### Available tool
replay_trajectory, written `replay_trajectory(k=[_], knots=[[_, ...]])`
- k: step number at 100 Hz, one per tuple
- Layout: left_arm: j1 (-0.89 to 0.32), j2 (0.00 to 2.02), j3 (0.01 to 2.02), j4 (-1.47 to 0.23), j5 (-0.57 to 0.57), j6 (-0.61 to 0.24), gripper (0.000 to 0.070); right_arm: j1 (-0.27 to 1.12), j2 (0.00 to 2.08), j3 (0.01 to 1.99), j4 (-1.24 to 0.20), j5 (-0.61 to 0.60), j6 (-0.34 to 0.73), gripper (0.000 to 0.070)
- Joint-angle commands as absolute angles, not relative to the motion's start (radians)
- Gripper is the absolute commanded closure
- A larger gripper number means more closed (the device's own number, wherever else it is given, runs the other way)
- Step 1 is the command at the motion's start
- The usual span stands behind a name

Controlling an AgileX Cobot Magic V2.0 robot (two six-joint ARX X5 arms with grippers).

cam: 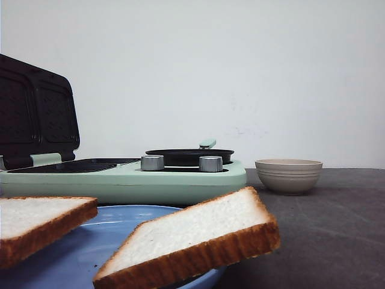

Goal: Make breakfast with bread and shrimp
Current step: 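Lower the left gripper to the bread slice nearest it on the blue plate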

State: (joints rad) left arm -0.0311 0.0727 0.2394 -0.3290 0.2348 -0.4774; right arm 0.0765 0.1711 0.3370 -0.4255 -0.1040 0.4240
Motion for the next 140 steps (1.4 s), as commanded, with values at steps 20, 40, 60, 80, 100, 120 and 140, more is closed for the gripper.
replay_trajectory(k=[20, 40, 60, 80, 100, 120, 140], knots=[[-0.033, 0.294, 0.467, -0.540, 0.237, -0.422, 0.0694, 0.075, 0.492, 0.604, -0.662, -0.217, 0.372, 0.0700], [-0.033, 0.384, 0.522, -0.608, 0.237, -0.393, 0.0695, 0.076, 0.603, 0.673, -0.660, -0.269, 0.325, 0.0700], [-0.033, 0.384, 0.522, -0.635, 0.242, -0.409, 0.0695, 0.076, 0.606, 0.673, -0.661, -0.268, 0.324, 0.0700], [-0.033, 0.390, 0.522, -0.657, 0.319, -0.408, 0.0693, 0.077, 0.606, 0.673, -0.697, -0.270, 0.320, 0.0700], [-0.033, 0.463, 0.522, -0.713, 0.392, -0.425, 0.0663, 0.078, 0.606, 0.673, -0.700, -0.300, 0.299, 0.0700], [-0.033, 0.606, 0.522, -0.761, 0.409, -0.435, 0.0317, 0.081, 0.606, 0.673, -0.696, -0.342, 0.299, 0.0700], [-0.035, 0.744, 0.522, -0.775, 0.472, -0.430, 0.0293, 0.084, 0.606, 0.673, -0.698, -0.344, 0.299, 0.0700]])
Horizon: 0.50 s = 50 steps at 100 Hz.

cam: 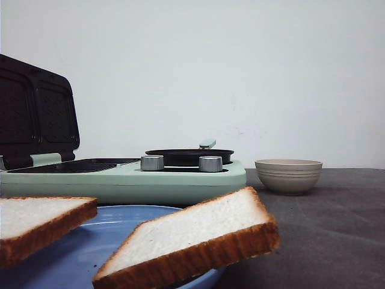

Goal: Make breakfast with bread and shrimp
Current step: 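Lower the left gripper to the bread slice nearest it on the blue plate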

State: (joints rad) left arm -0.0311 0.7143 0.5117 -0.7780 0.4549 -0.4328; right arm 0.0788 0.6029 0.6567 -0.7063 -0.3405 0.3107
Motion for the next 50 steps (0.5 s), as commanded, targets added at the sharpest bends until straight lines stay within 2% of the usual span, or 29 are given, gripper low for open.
replay_trajectory(k=[1, 50], knots=[[-0.035, 0.750, 0.522, -0.775, 0.472, -0.430, 0.0293, 0.085, 0.606, 0.673, -0.698, -0.344, 0.299, 0.0700], [-0.126, 0.969, 0.522, -0.765, 0.521, -0.395, 0.0292, 0.091, 0.606, 0.673, -0.704, -0.344, 0.299, 0.0700]])
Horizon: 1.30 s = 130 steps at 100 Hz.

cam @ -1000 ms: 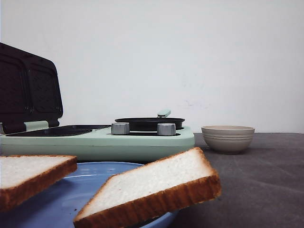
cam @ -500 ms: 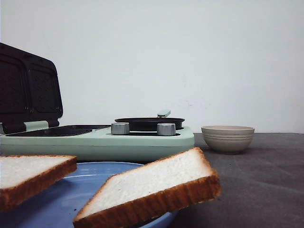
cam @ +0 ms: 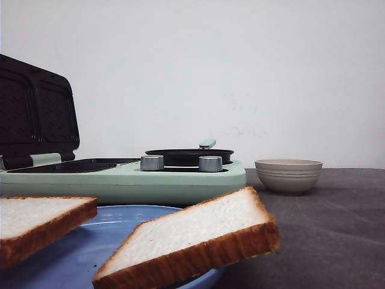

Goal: Make breakfast with bread and shrimp
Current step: 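Lower the left gripper to the bread slice nearest it on the blue plate, then grasp the bread slice edge with the left gripper and lift it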

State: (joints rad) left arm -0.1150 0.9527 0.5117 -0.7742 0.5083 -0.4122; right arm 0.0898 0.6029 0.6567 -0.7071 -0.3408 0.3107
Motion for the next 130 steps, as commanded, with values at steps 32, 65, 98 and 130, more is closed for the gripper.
replay_trajectory(k=[32, 65, 98, 130], knots=[[-0.170, 0.989, 0.522, -0.758, 0.530, -0.385, 0.0292, 0.091, 0.606, 0.673, -0.704, -0.344, 0.299, 0.0700], [-0.200, 1.011, 0.522, -0.731, 0.555, -0.374, 0.0293, 0.091, 0.606, 0.673, -0.704, -0.344, 0.299, 0.0700], [-0.204, 1.035, 0.522, -0.725, 0.554, -0.366, 0.0651, 0.091, 0.606, 0.673, -0.704, -0.344, 0.299, 0.0700], [-0.204, 1.028, 0.523, -0.692, 0.554, -0.367, 0.0690, 0.091, 0.606, 0.673, -0.704, -0.344, 0.299, 0.0700]])
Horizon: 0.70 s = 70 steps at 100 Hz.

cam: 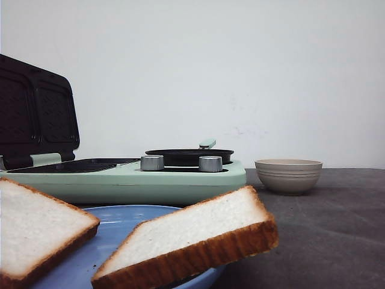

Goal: Make breakfast with bread and shrimp
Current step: 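Grasp the bread slice edge with the left gripper and lift it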

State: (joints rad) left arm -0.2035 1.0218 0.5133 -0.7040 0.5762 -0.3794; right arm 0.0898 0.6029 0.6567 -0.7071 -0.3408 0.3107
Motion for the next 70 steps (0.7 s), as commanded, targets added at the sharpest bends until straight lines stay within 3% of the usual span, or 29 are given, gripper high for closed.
replay_trajectory(k=[1, 70], knots=[[-0.204, 1.027, 0.523, -0.690, 0.554, -0.367, 0.0690, 0.091, 0.606, 0.673, -0.704, -0.344, 0.299, 0.0700], [-0.205, 0.819, 0.523, -0.509, 0.525, -0.347, 0.0690, 0.091, 0.606, 0.673, -0.704, -0.343, 0.299, 0.0700]])
